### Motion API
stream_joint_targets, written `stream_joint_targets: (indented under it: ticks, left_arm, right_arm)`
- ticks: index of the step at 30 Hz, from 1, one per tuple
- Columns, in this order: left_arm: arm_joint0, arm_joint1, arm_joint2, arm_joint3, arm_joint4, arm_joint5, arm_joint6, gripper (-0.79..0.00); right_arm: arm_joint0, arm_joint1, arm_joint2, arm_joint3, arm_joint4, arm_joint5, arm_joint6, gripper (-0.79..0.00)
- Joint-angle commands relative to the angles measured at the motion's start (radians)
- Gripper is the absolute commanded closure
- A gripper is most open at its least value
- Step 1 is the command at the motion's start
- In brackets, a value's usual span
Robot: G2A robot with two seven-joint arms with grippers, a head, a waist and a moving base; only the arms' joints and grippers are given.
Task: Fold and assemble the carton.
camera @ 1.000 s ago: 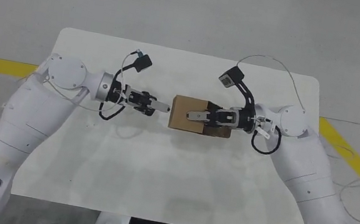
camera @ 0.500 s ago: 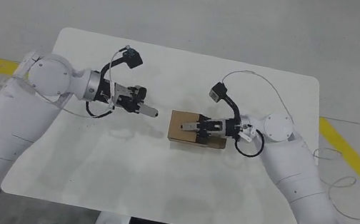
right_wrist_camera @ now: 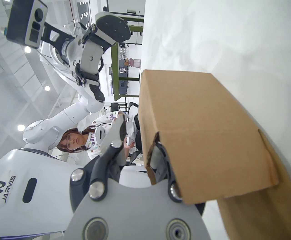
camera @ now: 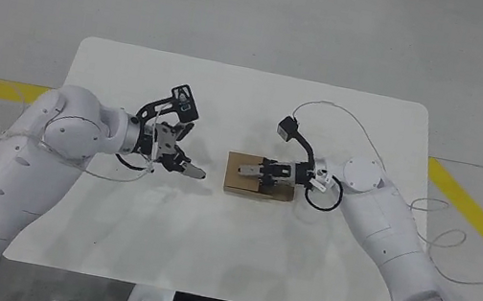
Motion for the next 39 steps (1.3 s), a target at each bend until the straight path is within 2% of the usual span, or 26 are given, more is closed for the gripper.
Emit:
stream_joint_targets:
  ticks: [1, 9, 17, 27, 39]
  left_arm:
    - [0.009, 0.003, -0.004, 0.002, -0.012, -0.035, 0.009, -0.785]
    - [0.032, 0.013, -0.015, -0.058, 0.166, -0.097, 0.078, -0.785]
    - [0.094, 0.017, -0.026, -0.104, 0.389, -0.178, 0.293, -0.785]
    - [0.133, 0.010, 0.013, -0.146, 0.641, -0.165, 0.486, -0.785]
    - [0.117, -0.016, 0.109, -0.094, 0.703, -0.092, 0.578, -0.785]
  right_arm:
    - [0.004, -0.001, 0.003, 0.009, 0.002, -0.005, 0.010, -0.785]
    - [-0.012, 0.028, 0.069, -0.028, 0.012, -0.011, 0.035, -0.785]
    - [-0.093, 0.092, 0.194, -0.179, 0.012, 0.039, 0.085, -0.785]
    - [-0.203, 0.154, 0.343, -0.383, 0.021, 0.132, 0.143, -0.785]
    - [-0.250, 0.175, 0.384, -0.462, 0.044, 0.167, 0.201, -0.785]
